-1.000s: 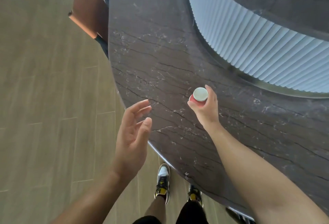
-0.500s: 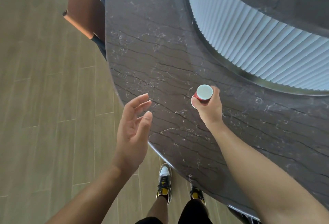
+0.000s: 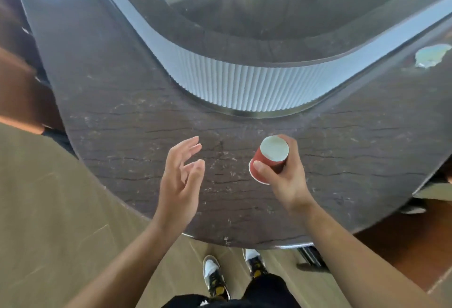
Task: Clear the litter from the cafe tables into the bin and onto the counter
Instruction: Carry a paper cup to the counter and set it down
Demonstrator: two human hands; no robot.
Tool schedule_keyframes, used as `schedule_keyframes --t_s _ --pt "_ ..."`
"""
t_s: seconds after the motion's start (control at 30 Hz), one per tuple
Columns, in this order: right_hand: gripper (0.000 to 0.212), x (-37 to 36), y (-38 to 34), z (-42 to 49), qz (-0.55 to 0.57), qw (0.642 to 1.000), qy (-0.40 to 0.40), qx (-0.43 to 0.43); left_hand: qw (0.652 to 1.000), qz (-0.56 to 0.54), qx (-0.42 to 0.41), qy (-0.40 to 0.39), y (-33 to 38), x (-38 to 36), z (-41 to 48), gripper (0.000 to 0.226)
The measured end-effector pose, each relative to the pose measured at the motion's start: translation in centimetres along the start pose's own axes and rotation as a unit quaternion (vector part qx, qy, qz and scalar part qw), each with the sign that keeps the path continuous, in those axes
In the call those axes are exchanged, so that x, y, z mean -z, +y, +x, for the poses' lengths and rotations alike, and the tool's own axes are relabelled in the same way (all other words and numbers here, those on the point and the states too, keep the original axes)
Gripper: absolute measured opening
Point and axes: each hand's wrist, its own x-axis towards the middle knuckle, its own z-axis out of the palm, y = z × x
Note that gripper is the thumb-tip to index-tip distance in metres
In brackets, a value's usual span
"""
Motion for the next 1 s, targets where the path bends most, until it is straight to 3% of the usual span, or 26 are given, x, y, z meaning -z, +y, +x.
schedule_keyframes --t_s 0.27,0.57,0.77,1.0 --pt "0.059 9.3 -3.8 -10.3 -0.039 0.982 0.176 0.056 0.98 -0.043 -0.051 -0.188 3.5 -8.7 -0.6 0.041" --pt "0.056 19.8 -4.7 -20.5 -0.052 0.935 0.348 0.05 0.923 -0.068 -0.099 -0.366 9.3 -21.6 -6.4 0.052" --pt "0.05 28.7 -4.4 -29.1 -0.059 0.904 0.421 0.045 0.893 -0.089 -0.117 -0.426 12.8 -31.2 -14.2 0.054" --pt "0.054 41.4 -3.1 -40.5 -0.059 0.886 0.46 0.03 0.87 -0.11 -0.109 -0.468 16.5 -44.3 -26.0 0.041"
